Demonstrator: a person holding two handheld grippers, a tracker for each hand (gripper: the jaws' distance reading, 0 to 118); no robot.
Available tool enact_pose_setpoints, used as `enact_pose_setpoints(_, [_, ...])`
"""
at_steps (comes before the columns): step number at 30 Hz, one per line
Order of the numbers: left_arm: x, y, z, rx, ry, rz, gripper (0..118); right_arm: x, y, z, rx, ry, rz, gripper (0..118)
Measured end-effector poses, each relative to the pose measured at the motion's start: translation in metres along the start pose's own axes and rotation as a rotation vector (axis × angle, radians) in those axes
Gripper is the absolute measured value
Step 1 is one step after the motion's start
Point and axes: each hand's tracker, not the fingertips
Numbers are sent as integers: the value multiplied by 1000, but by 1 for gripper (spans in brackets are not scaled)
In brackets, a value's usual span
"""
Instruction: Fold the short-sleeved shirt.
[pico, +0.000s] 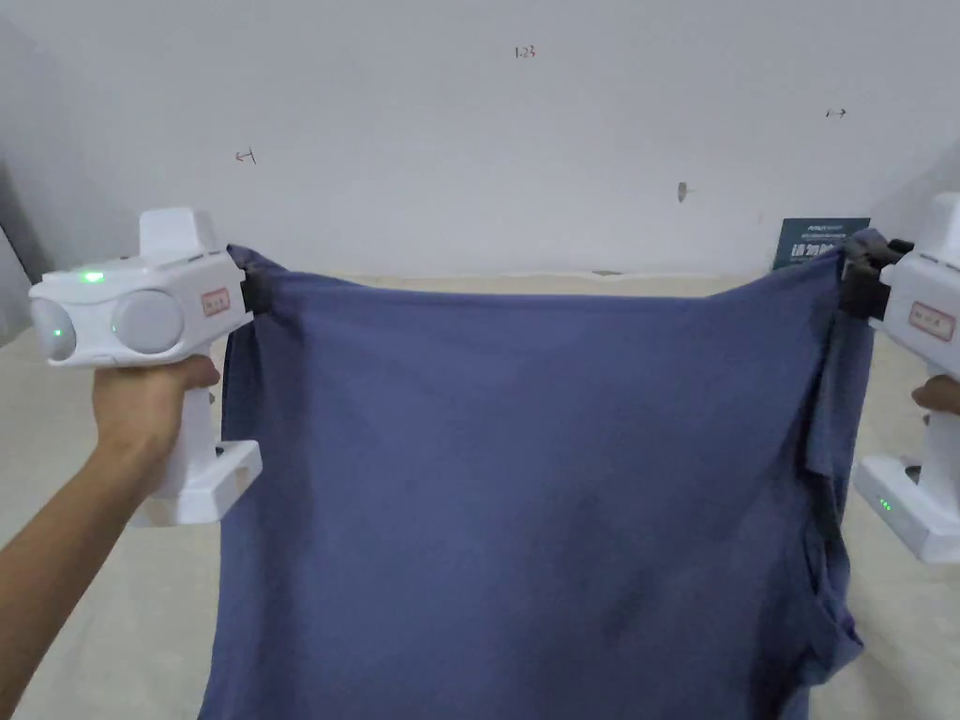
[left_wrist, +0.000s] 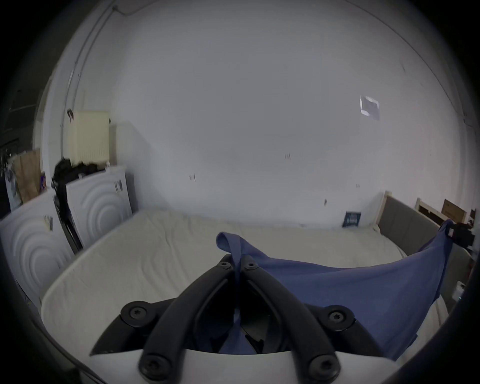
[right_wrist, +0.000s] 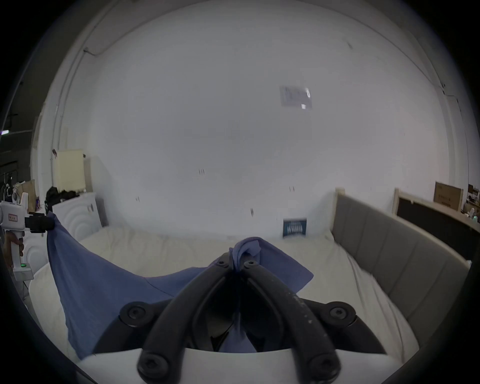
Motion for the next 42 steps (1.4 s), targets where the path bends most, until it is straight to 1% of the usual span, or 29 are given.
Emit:
enact_pose_setpoints(4, [-4, 53, 6, 85, 22, 8, 3, -7, 51, -8, 100, 3, 32, 5])
enact_pose_setpoints(6, [-5, 78, 6, 140, 37, 24, 3, -11, 75, -13, 149, 11, 34, 5])
enact_pose_setpoints(9, [-7, 106, -4, 176, 42, 38, 3, -15, 105, -20, 205, 8, 37, 5])
enact_pose_setpoints(13, [-3, 119, -19, 247, 50, 30, 3, -17, 127, -34, 239, 18, 35, 5])
enact_pose_setpoints(17, [-3, 106, -44, 259, 46, 51, 3, -17, 120, -53, 241, 16, 38, 5])
enact_pose_setpoints(20, [-2, 80, -70, 211, 40, 56, 3, -12, 94, -72, 210, 22, 32, 5])
enact_pose_setpoints(23, [0, 39, -97, 139, 37, 34, 3, -10, 54, -93, 153, 27, 45, 5])
enact_pose_setpoints(27, [2, -23, -124, 23, 30, 30, 3, -3, -8, -116, 25, 42, -6, 5])
enact_pose_setpoints(31, [-1, -87, -130, -72, 20, 22, 3, 2, -71, -121, -97, 36, -47, 5])
enact_pose_setpoints(36, [-7, -153, -103, -177, 12, 2, 3, 6, -136, -93, -198, 43, -113, 5])
enact_pose_setpoints(42, [-27, -217, -40, -253, -1, 16, 3, 5, -189, -20, -278, 72, -163, 5])
